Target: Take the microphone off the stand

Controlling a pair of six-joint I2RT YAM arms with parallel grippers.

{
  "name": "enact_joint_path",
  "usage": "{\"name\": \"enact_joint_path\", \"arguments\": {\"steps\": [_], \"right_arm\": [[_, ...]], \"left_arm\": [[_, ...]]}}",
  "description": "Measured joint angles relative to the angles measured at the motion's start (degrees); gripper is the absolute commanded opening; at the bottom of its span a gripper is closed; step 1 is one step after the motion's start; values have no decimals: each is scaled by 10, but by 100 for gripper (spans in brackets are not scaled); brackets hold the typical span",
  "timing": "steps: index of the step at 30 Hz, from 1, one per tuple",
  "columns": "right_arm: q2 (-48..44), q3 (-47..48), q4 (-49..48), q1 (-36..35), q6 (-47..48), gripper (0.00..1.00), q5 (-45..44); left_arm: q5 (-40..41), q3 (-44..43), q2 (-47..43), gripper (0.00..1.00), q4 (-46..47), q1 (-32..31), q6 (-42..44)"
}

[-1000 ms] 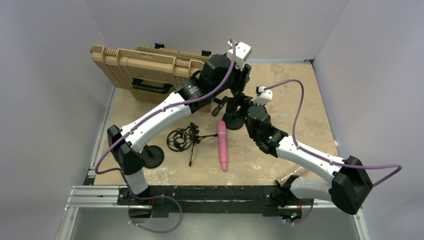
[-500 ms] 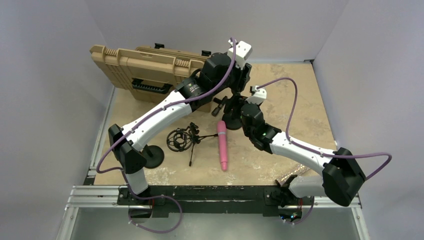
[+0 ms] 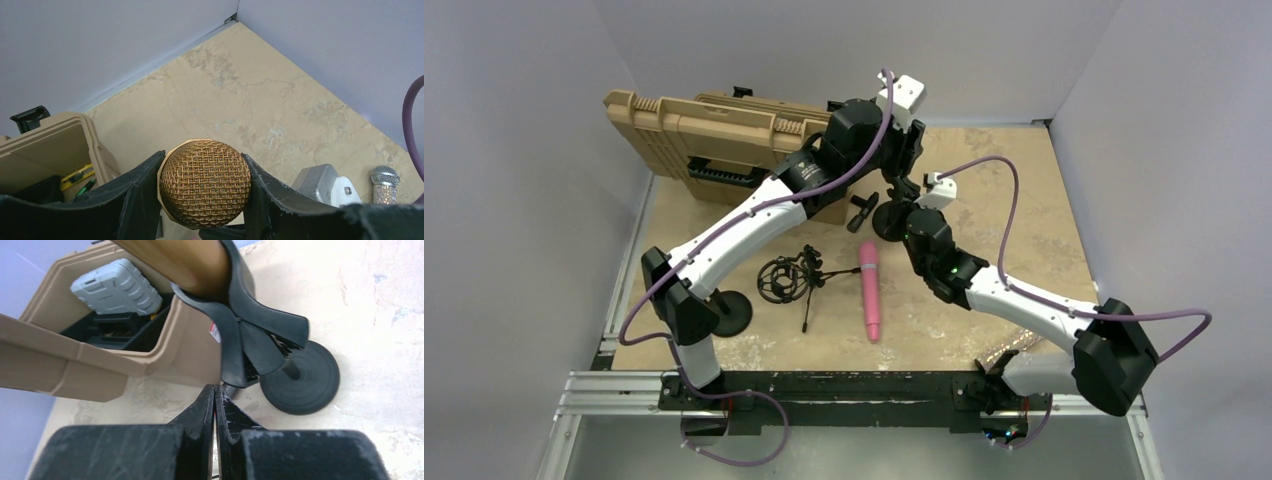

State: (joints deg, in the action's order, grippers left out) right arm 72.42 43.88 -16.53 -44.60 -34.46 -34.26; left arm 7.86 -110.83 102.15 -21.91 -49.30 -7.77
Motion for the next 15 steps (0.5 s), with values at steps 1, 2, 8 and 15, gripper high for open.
{"name": "enact_joint_path", "arguments": {"steps": [1, 2, 8, 15], "right_arm": [[-3, 0, -3, 0, 0, 0, 5], [-5, 0, -6, 0, 0, 0, 9], [-27, 0, -10, 1, -9, 43, 19], [-99, -8, -1, 20, -16, 99, 59]], "left_arm": [[-3, -6, 4, 0, -1, 0, 1], [-7, -11, 8, 0, -2, 0, 1], [-32, -25, 18, 0, -6, 0, 1], [-99, -38, 18, 0, -20, 3, 16]]}}
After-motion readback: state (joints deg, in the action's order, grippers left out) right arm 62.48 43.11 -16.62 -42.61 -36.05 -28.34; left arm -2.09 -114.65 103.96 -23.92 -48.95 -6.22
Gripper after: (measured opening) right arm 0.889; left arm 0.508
